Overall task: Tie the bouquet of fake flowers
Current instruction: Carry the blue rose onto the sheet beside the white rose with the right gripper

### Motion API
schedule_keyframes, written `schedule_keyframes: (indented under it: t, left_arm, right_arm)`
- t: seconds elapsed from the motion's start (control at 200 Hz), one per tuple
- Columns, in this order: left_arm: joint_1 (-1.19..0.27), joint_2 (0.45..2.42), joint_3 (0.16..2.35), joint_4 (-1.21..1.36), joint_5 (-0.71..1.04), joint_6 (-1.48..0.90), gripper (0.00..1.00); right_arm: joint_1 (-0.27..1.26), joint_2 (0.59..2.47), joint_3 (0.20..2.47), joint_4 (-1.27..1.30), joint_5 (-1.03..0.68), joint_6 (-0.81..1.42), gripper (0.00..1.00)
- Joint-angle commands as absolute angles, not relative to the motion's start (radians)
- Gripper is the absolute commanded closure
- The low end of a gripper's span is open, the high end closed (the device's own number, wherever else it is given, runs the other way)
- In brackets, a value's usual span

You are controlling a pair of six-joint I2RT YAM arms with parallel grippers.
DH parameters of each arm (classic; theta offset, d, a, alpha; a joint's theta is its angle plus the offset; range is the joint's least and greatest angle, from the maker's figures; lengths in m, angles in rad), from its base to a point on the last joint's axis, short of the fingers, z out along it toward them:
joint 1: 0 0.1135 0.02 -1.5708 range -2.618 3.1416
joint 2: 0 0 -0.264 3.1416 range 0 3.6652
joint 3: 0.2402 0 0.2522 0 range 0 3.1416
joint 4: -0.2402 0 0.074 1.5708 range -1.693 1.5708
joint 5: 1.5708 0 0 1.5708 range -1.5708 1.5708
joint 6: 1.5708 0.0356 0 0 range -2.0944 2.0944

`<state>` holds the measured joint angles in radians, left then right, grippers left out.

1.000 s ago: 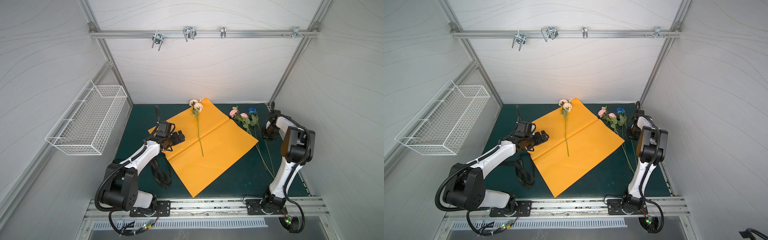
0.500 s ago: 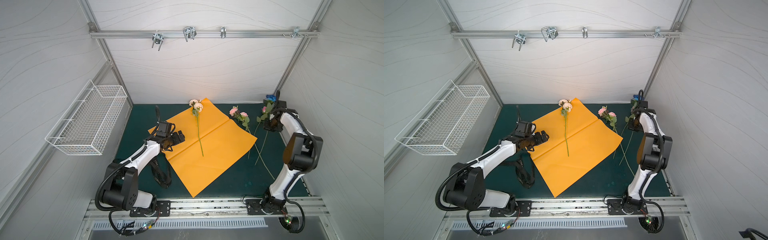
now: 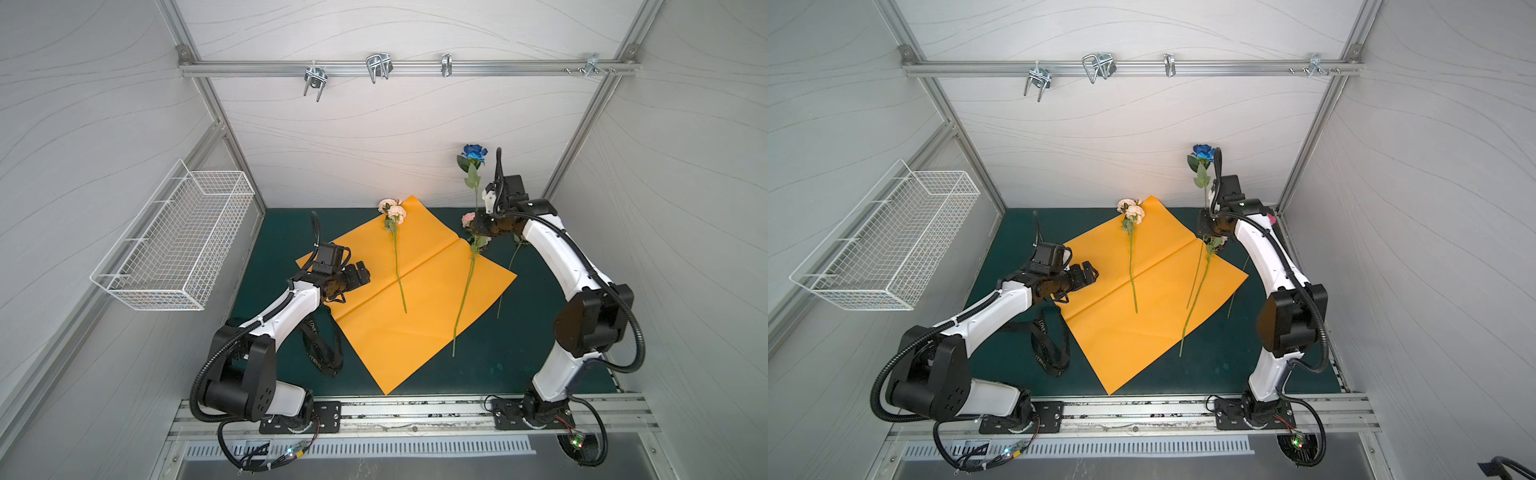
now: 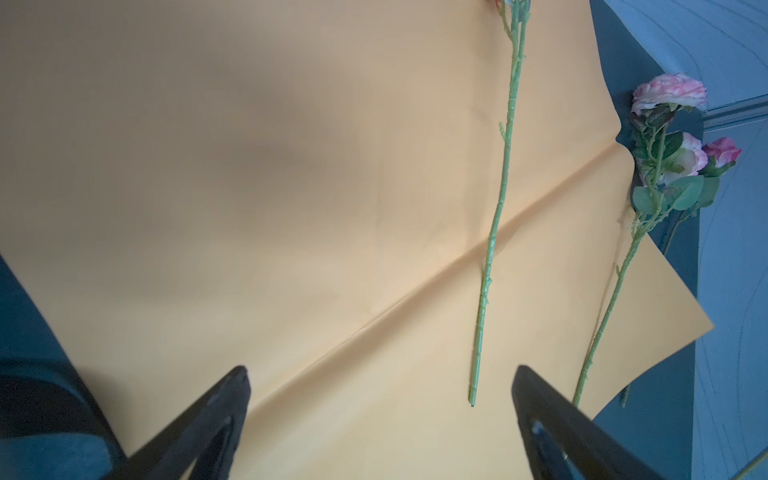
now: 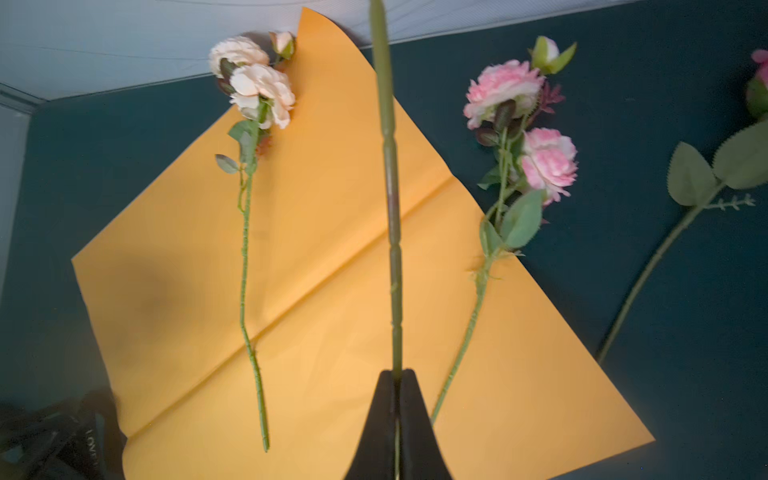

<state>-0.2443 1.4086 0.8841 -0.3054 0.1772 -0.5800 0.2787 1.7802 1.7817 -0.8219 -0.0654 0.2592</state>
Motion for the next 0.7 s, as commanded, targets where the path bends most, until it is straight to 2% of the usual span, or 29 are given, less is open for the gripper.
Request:
schedule_keyframes:
  t: [0.0,0.125,0.31,0.695]
  left_arm:
    - [-0.247,1.393,0.919,-0.281,0.184,-0.592,0.01]
    - [-0.247,1.395,0.917,-0.279,0.189,-0.592,0.01]
    - [-0.247,1.384,0.913,-0.289,0.179,-0.586,0.01]
    - [-0.248,1.405,0.910,-0.289,0.175,-0.579,0.01]
  right_arm:
    - [0.330,1.839,1.819,-0.789,-0.170,0.331,1.00]
    - [0.381,1.939,1.848,-0.735,-0.252,0.370,1.00]
    - [0.436,2.126,1.965,-0.719,-0.289,0.369,1.00]
    - [0.450,2.438,2.201,-0.679,-0.382,0.374,1.00]
